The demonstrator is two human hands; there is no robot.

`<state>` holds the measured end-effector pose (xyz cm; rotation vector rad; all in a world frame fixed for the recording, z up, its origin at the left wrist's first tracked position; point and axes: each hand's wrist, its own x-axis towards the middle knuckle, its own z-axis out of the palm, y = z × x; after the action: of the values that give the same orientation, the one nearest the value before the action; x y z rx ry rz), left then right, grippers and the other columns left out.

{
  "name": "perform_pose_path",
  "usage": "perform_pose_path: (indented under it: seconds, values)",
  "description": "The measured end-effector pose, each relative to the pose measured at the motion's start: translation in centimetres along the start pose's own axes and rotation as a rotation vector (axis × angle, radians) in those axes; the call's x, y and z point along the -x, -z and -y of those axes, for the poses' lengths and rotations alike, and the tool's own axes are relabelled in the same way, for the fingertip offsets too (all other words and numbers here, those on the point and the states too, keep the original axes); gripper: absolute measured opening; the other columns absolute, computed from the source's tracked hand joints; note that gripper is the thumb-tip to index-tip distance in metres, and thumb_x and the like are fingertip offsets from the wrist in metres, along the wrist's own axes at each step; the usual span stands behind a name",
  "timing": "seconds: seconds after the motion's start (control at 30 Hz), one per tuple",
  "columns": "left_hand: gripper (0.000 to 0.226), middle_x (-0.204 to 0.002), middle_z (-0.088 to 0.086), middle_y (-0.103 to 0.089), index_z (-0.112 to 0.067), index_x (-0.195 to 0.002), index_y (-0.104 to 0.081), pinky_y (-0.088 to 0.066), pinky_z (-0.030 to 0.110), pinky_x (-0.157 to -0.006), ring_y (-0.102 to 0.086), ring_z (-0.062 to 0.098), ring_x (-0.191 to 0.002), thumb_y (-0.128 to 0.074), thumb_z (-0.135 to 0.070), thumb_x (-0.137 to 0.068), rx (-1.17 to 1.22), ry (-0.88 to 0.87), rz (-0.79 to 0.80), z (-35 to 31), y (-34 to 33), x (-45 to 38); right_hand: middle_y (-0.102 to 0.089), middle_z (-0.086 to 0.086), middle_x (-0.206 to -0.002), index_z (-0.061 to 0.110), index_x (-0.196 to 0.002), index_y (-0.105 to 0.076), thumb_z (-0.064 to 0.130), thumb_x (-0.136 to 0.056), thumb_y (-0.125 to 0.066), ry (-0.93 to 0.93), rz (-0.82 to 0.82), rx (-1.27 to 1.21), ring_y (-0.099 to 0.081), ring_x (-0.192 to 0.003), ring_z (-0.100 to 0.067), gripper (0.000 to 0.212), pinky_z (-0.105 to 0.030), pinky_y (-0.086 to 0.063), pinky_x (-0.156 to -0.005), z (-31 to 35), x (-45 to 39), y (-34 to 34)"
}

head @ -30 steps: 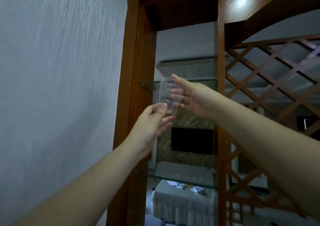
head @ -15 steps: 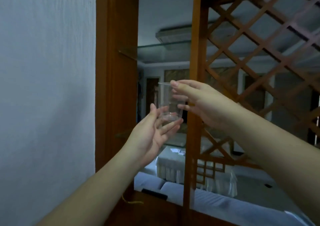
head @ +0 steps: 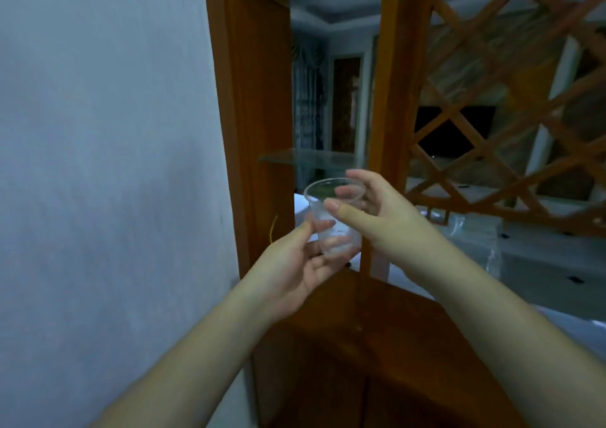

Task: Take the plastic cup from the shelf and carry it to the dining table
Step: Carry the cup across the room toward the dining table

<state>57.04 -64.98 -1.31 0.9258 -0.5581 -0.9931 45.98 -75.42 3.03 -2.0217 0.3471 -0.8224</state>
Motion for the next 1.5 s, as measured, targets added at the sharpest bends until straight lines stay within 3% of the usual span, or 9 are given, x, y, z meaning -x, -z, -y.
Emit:
perform_pose_path:
  seconds: [0.2,0.3,0.5,0.6,0.73,0.93,1.13,1.27,1.5]
  values:
    - [0.045,-0.121,0.021,-0.069,-0.011,-0.128,-0.062,-0.059,0.036,-0.086,-0.068,0.032,-0.110,-0.048,-0.041,-0.099,0.055,0.057,-0.034,3.3,3.8,4.8,-0.054,0.013,-0.133,0.034,-0.140,-0.036,0.050,-0.081,-0.068,-0.025,0.057,0.035,-0.053,-0.119,-0.006,0.069,-0.028,-0.049,-0.093,-0.3,5.2,-4.2]
    - [0.045,-0.126,0.022,-0.066,-0.012,-0.129,-0.061,-0.058,0.037,-0.089,-0.065,0.036,-0.115,-0.055,-0.039,-0.094,0.055,0.081,-0.025,3.6,5.3,8.0,-0.056,0.013,-0.130,0.034,-0.137,-0.039,0.044,-0.082,-0.069,-0.060,0.062,-0.037,-0.056,-0.116,-0.003,0.064,-0.029,-0.051,-0.093,0.3,8.1,-6.0]
    - [0.039,-0.120,0.020,-0.070,-0.010,-0.124,-0.064,-0.056,0.040,-0.092,-0.067,0.035,-0.111,-0.057,-0.035,-0.095,0.013,0.156,-0.013,5.1,8.5,15.0,-0.057,0.012,-0.132,0.033,-0.140,-0.041,0.048,-0.074,-0.073,-0.120,0.005,-0.096,-0.056,-0.119,-0.003,0.075,-0.038,-0.048,-0.101,1.7,15.5,-10.7]
    - [0.039,-0.117,0.019,-0.072,-0.010,-0.122,-0.065,-0.059,0.036,-0.086,-0.070,0.033,-0.107,-0.059,-0.036,-0.093,0.040,0.187,-0.020,6.0,9.6,18.0,-0.055,0.013,-0.134,0.034,-0.141,-0.040,0.052,-0.074,-0.074,-0.151,-0.001,-0.078,-0.055,-0.120,-0.001,0.077,-0.037,-0.048,-0.102,2.3,18.7,-12.8]
    - [0.041,-0.113,0.016,-0.074,-0.010,-0.123,-0.065,-0.061,0.033,-0.078,-0.073,0.029,-0.099,-0.057,-0.039,-0.094,0.108,0.237,-0.051,7.9,9.4,21.7,-0.051,0.013,-0.139,0.031,-0.144,-0.034,0.040,-0.082,-0.071,-0.187,-0.041,-0.027,-0.051,-0.124,-0.001,0.072,-0.030,-0.045,-0.104,3.6,22.6,-13.6]
    - [0.027,-0.109,0.012,-0.076,-0.014,-0.110,-0.071,-0.061,0.032,-0.079,-0.074,0.024,-0.097,-0.056,-0.032,-0.097,0.161,0.270,0.019,10.1,5.5,25.3,-0.051,0.012,-0.140,0.031,-0.144,-0.034,0.039,-0.081,-0.072,-0.197,-0.169,0.023,-0.047,-0.128,-0.001,0.074,-0.031,-0.042,-0.107,5.2,28.7,-11.9]
    - [0.036,-0.116,0.011,-0.074,-0.014,-0.122,-0.066,-0.057,0.031,-0.083,-0.070,0.020,-0.108,-0.052,-0.036,-0.097,0.104,0.359,0.147,13.7,0.1,27.4,-0.051,0.018,-0.138,0.035,-0.144,-0.034,0.046,-0.079,-0.070,-0.237,-0.303,0.114,-0.048,-0.123,0.008,0.075,-0.012,-0.042,-0.099,6.0,35.0,-8.0]
    - [0.032,-0.117,0.012,-0.073,-0.015,-0.122,-0.067,-0.050,0.039,-0.098,-0.069,0.024,-0.111,-0.052,-0.032,-0.099,0.089,0.466,0.269,16.7,-5.4,29.6,-0.050,0.017,-0.140,0.036,-0.144,-0.034,0.054,-0.074,-0.067,-0.299,-0.418,0.142,-0.048,-0.125,0.007,0.080,-0.016,-0.042,-0.101,6.6,40.9,-3.9]
    - [0.033,-0.114,0.012,-0.074,-0.013,-0.121,-0.066,-0.053,0.036,-0.089,-0.071,0.025,-0.104,-0.052,-0.034,-0.099,-0.013,0.619,0.494,23.8,-17.1,36.6,-0.052,0.017,-0.136,0.038,-0.140,-0.038,0.053,-0.070,-0.071,-0.393,-0.668,0.134,-0.050,-0.124,0.004,0.080,-0.030,-0.043,-0.107,8.9,54.8,4.4]
